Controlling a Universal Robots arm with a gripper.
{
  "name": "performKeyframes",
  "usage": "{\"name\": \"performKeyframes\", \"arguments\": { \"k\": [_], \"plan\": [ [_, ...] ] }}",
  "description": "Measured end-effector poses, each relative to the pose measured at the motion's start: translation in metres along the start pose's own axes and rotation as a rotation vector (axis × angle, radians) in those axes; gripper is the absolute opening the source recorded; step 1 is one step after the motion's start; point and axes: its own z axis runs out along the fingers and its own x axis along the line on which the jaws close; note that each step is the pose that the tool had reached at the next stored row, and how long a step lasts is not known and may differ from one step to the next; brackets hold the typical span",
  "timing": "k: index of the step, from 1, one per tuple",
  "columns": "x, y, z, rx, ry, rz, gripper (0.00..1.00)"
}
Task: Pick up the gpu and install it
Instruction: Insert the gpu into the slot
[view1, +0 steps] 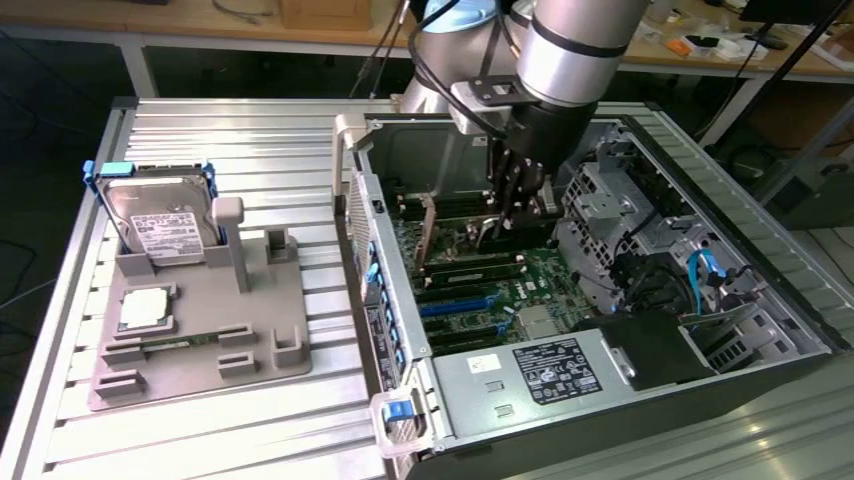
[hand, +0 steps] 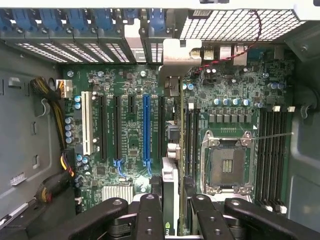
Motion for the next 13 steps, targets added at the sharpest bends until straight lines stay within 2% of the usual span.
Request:
{"name": "performKeyframes", "arguments": {
  "k": [3,8,13],
  "plan": [
    [0.005,0.0,0.0008,0.0,-0.0001,0.0,0.27],
    [0.019,0.0001,0.0032,0.0,0.0,0.0,0.27],
    [0.02,0.0042,0.0088,0.0001,0.0,0.0,0.27]
  ]
}}
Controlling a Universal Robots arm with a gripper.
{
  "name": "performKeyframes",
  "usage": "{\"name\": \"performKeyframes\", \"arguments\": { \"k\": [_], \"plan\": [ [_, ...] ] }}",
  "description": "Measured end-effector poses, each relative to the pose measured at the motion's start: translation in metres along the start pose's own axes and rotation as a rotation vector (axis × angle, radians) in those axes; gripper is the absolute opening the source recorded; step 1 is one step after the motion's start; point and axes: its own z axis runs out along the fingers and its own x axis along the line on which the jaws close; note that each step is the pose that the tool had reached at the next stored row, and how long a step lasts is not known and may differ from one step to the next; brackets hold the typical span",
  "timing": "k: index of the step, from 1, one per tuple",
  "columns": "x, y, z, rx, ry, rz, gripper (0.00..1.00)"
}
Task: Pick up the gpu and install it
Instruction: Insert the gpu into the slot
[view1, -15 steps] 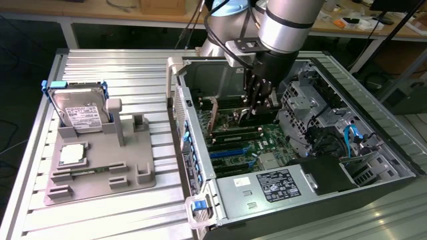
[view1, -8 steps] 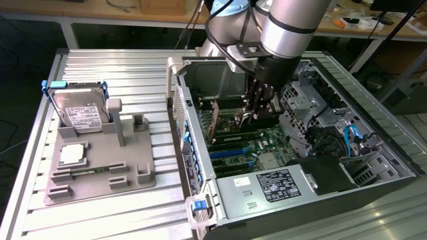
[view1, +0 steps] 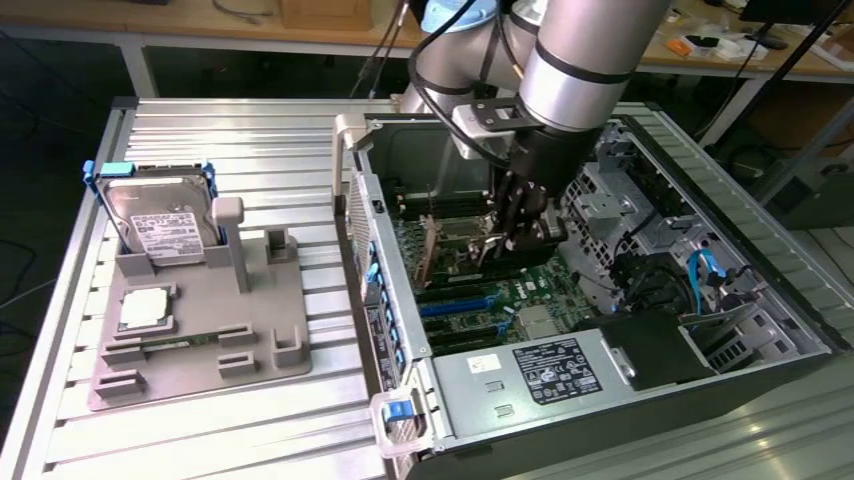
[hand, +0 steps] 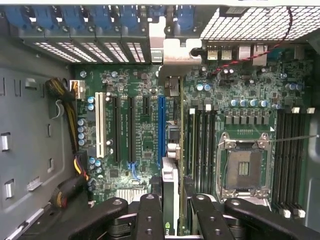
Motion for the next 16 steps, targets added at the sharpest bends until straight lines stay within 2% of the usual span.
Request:
{"name": "performKeyframes", "arguments": {
  "k": [7,16],
  "plan": [
    [0.0,0.0138,0.0068,-0.0001,0.0001,0.0,0.27],
    [0.008,0.0164,0.0146,0.0001,-0.0001,0.0,0.27]
  ]
}}
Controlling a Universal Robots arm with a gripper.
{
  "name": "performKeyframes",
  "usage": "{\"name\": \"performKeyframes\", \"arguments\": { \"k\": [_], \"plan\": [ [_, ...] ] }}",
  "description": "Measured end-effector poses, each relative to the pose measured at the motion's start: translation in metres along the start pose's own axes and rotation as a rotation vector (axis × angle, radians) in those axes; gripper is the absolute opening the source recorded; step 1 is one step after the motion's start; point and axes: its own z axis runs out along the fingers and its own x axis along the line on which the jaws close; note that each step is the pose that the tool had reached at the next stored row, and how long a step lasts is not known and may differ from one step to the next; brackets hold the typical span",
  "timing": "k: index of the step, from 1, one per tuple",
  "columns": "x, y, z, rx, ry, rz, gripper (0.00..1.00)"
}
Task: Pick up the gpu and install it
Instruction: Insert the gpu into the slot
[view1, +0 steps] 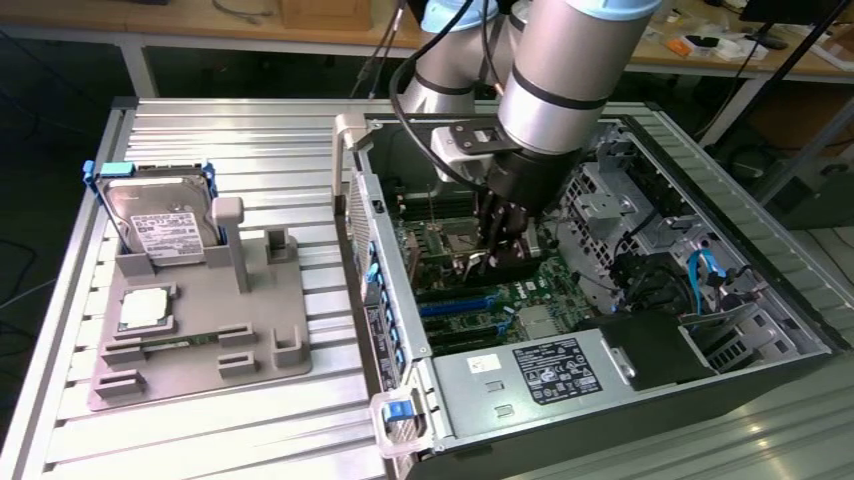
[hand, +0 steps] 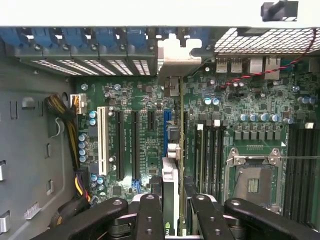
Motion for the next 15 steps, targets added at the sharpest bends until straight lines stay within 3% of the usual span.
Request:
{"name": "performKeyframes", "arguments": {
  "k": [15],
  "plan": [
    [0.0,0.0036,0.0069,-0.0001,-0.0002,0.0,0.27]
  ]
}}
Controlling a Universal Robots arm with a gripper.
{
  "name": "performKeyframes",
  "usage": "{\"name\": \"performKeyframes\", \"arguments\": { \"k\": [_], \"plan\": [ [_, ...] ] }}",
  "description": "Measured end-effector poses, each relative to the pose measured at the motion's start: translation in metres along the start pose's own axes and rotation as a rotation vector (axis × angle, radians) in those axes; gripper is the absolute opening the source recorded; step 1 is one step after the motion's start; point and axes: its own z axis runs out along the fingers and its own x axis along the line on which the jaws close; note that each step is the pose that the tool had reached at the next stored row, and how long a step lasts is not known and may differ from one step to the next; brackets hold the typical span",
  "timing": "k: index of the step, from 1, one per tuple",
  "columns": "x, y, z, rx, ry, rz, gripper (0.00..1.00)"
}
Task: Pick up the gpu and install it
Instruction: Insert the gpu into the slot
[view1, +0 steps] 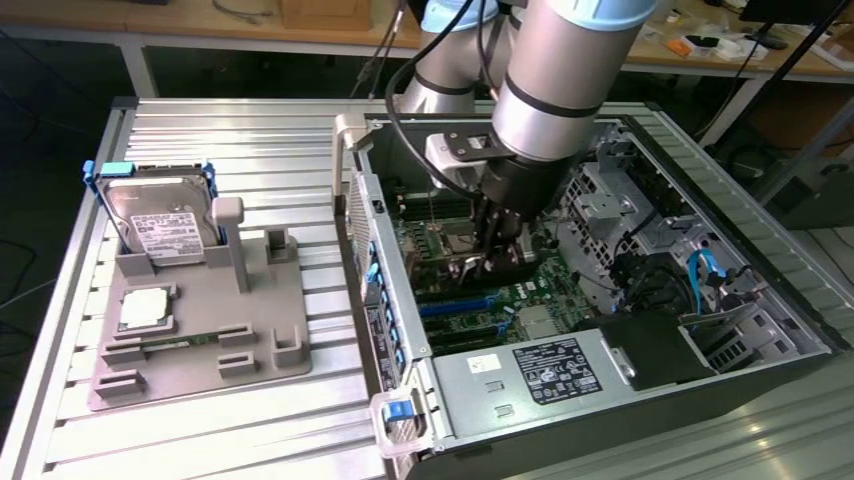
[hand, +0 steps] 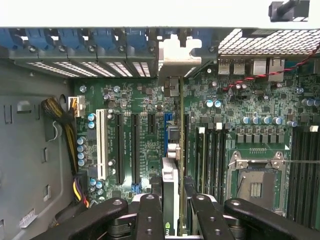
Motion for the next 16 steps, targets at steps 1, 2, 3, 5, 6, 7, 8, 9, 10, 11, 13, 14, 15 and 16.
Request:
{"name": "performKeyframes", "arguments": {
  "k": [1,2,3,5,6,7,8,9,10,11,13,14,15,16],
  "plan": [
    [0.0,0.0002,0.0004,0.0,0.0001,0.0,0.27],
    [0.0,0.0004,0.0008,-0.0001,0.0001,0.0,0.27],
    [0.0,0.0008,0.0012,-0.0001,0.0002,0.0,0.27],
    [0.0008,0.0011,0.0017,-0.0001,0.0001,0.0,0.27],
    [0.0018,0.0011,0.0019,-0.0001,0.0001,0.0,0.27],
    [0.0021,0.0012,0.0022,0.0,0.0,0.0,0.27],
    [0.002,0.0011,0.0023,-0.0001,0.0001,0.0,0.27],
    [0.0021,0.0005,0.0024,0.0,0.0001,0.0,0.27],
    [0.0022,0.0001,0.0024,-0.0001,0.0002,0.0,0.27],
    [0.0024,-0.0006,0.0025,-0.0001,0.0001,0.0,0.27],
    [0.0042,-0.0037,0.0027,-0.0001,0.0,0.0,0.27],
    [0.0055,-0.0037,0.0028,-0.0001,0.0,0.0,0.27],
    [0.007,-0.0037,0.0028,-0.0002,0.0002,0.0,0.27],
    [0.0083,-0.0036,0.0029,-0.0001,0.0001,0.0,0.27]
  ]
}}
